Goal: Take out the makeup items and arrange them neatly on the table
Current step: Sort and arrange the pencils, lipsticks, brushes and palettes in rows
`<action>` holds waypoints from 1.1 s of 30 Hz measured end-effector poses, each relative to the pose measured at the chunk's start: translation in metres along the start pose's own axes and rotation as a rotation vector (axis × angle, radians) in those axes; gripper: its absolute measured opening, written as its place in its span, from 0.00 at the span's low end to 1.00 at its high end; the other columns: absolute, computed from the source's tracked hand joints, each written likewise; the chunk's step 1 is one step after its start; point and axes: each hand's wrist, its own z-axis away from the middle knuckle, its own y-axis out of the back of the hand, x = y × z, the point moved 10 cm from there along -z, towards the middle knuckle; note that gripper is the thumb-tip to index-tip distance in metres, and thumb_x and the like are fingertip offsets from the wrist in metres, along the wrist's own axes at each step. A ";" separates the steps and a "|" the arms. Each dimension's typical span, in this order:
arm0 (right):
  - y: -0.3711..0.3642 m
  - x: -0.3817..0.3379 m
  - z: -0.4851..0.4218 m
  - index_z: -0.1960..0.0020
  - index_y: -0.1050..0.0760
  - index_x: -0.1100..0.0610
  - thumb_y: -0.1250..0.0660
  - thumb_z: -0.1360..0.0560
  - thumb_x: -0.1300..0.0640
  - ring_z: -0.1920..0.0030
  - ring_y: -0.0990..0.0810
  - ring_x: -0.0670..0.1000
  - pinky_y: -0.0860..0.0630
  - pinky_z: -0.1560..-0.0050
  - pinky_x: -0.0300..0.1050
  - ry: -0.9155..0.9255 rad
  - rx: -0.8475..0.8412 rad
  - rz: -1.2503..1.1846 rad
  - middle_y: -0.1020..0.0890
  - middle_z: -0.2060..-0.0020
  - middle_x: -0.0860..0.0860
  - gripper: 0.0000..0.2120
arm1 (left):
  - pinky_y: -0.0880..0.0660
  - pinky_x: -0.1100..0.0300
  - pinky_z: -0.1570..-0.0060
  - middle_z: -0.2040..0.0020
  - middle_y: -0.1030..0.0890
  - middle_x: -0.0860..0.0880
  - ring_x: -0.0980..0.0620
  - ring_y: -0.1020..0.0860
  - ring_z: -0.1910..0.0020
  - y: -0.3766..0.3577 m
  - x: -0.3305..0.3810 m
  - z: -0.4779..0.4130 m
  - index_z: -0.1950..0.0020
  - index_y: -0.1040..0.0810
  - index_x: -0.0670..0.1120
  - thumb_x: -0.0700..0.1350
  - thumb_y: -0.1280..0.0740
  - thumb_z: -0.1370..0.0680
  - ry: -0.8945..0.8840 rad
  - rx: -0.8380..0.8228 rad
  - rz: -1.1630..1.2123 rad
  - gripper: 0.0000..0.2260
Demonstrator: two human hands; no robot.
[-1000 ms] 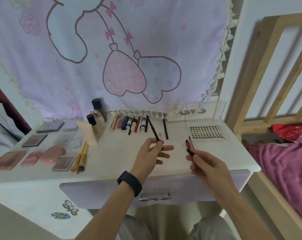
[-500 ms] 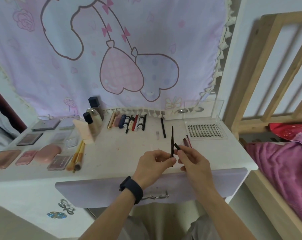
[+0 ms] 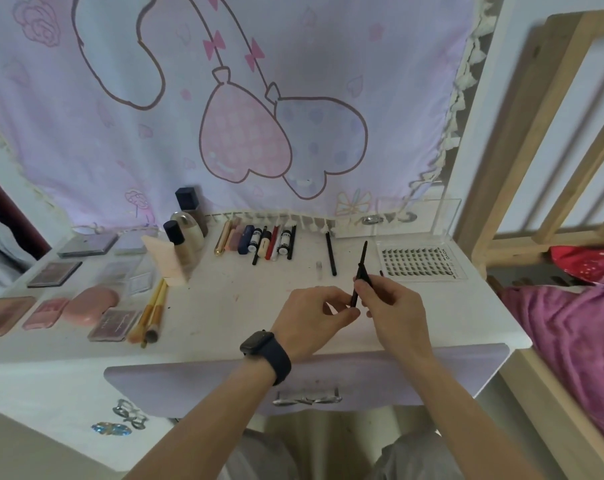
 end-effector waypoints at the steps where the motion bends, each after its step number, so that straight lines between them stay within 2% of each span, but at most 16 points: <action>1: 0.000 -0.001 -0.002 0.59 0.17 0.32 0.30 0.22 0.50 0.59 0.18 0.44 0.19 0.48 0.52 0.001 -0.007 0.009 0.15 0.63 0.43 0.13 | 0.25 0.66 0.54 0.57 0.16 0.62 0.62 0.21 0.57 -0.001 -0.001 -0.002 0.47 0.16 0.58 0.56 0.30 0.23 -0.005 -0.018 -0.001 0.07; 3: 0.003 -0.002 -0.006 0.60 0.17 0.32 0.29 0.22 0.50 0.59 0.17 0.43 0.19 0.49 0.50 -0.006 -0.013 0.029 0.15 0.63 0.42 0.13 | 0.26 0.70 0.55 0.58 0.17 0.63 0.62 0.21 0.57 -0.001 -0.001 -0.005 0.47 0.17 0.60 0.56 0.31 0.23 -0.014 -0.042 0.015 0.07; 5: 0.004 0.002 -0.018 0.59 0.16 0.37 0.29 0.22 0.49 0.59 0.17 0.42 0.19 0.50 0.48 -0.023 -0.025 0.050 0.14 0.62 0.41 0.09 | 0.28 0.73 0.56 0.55 0.17 0.62 0.63 0.22 0.55 0.005 -0.011 -0.017 0.46 0.17 0.59 0.55 0.31 0.22 -0.002 -0.005 0.020 0.07; 7: 0.011 0.004 -0.024 0.56 0.16 0.41 0.29 0.22 0.48 0.61 0.17 0.40 0.22 0.54 0.45 -0.046 -0.031 0.087 0.14 0.62 0.40 0.05 | 0.27 0.69 0.53 0.50 0.19 0.60 0.62 0.22 0.54 0.015 -0.021 -0.023 0.42 0.18 0.57 0.53 0.32 0.21 0.017 0.060 -0.060 0.09; 9: 0.015 0.007 -0.032 0.56 0.16 0.43 0.29 0.22 0.47 0.62 0.18 0.37 0.26 0.56 0.40 -0.060 -0.054 0.162 0.15 0.63 0.39 0.05 | 0.26 0.63 0.48 0.45 0.22 0.56 0.58 0.24 0.49 0.020 -0.033 -0.031 0.38 0.21 0.55 0.51 0.33 0.20 0.050 0.091 -0.160 0.11; 14: 0.008 0.004 -0.069 0.58 0.18 0.44 0.29 0.23 0.47 0.61 0.19 0.37 0.31 0.60 0.32 -0.032 -0.122 0.463 0.17 0.67 0.38 0.06 | 0.26 0.54 0.40 0.36 0.25 0.52 0.53 0.30 0.36 0.018 -0.056 -0.062 0.31 0.26 0.56 0.52 0.35 0.19 0.123 0.067 -0.288 0.16; 16: -0.002 0.000 -0.084 0.61 0.19 0.44 0.30 0.23 0.47 0.61 0.20 0.39 0.31 0.62 0.32 -0.002 -0.157 0.587 0.18 0.68 0.39 0.08 | 0.27 0.54 0.39 0.35 0.25 0.53 0.52 0.31 0.34 0.013 -0.059 -0.070 0.31 0.26 0.56 0.53 0.36 0.19 0.133 0.055 -0.321 0.16; 18: -0.012 -0.001 -0.099 0.65 0.21 0.46 0.30 0.23 0.47 0.66 0.21 0.42 0.32 0.67 0.36 0.006 -0.175 0.690 0.20 0.74 0.41 0.12 | 0.28 0.55 0.39 0.36 0.25 0.53 0.52 0.31 0.35 0.010 -0.061 -0.076 0.31 0.25 0.57 0.53 0.37 0.19 0.124 0.054 -0.348 0.16; 20: -0.021 0.001 -0.113 0.71 0.26 0.49 0.30 0.24 0.48 0.72 0.26 0.42 0.37 0.71 0.38 -0.010 -0.177 0.784 0.27 0.81 0.41 0.18 | 0.29 0.57 0.40 0.37 0.24 0.54 0.52 0.30 0.36 0.007 -0.062 -0.080 0.31 0.25 0.57 0.54 0.38 0.18 0.108 0.065 -0.362 0.15; 21: -0.025 0.003 -0.119 0.72 0.28 0.50 0.30 0.24 0.48 0.73 0.28 0.44 0.38 0.72 0.39 -0.023 -0.175 0.824 0.29 0.82 0.43 0.19 | 0.29 0.57 0.41 0.38 0.24 0.54 0.52 0.30 0.37 0.007 -0.063 -0.081 0.32 0.25 0.57 0.54 0.38 0.18 0.103 0.073 -0.365 0.15; 27: -0.046 0.012 -0.142 0.68 0.29 0.56 0.30 0.26 0.51 0.72 0.29 0.49 0.37 0.72 0.41 -0.054 -0.197 0.932 0.29 0.76 0.49 0.15 | 0.27 0.58 0.43 0.42 0.23 0.56 0.54 0.29 0.39 0.007 -0.069 -0.085 0.32 0.25 0.58 0.54 0.37 0.19 0.097 0.085 -0.312 0.15; 30: -0.047 0.015 -0.147 0.62 0.24 0.57 0.33 0.25 0.49 0.66 0.25 0.54 0.34 0.68 0.42 -0.054 -0.170 0.965 0.24 0.69 0.52 0.13 | 0.27 0.58 0.44 0.43 0.23 0.56 0.54 0.29 0.39 0.008 -0.069 -0.086 0.33 0.25 0.59 0.55 0.36 0.20 0.089 0.090 -0.295 0.15; 33: -0.041 0.016 -0.150 0.59 0.23 0.58 0.34 0.25 0.48 0.59 0.21 0.58 0.30 0.64 0.43 -0.062 -0.125 0.986 0.20 0.63 0.55 0.13 | 0.26 0.55 0.43 0.43 0.23 0.56 0.53 0.29 0.39 0.008 -0.067 -0.087 0.33 0.24 0.58 0.56 0.36 0.20 0.075 0.094 -0.295 0.16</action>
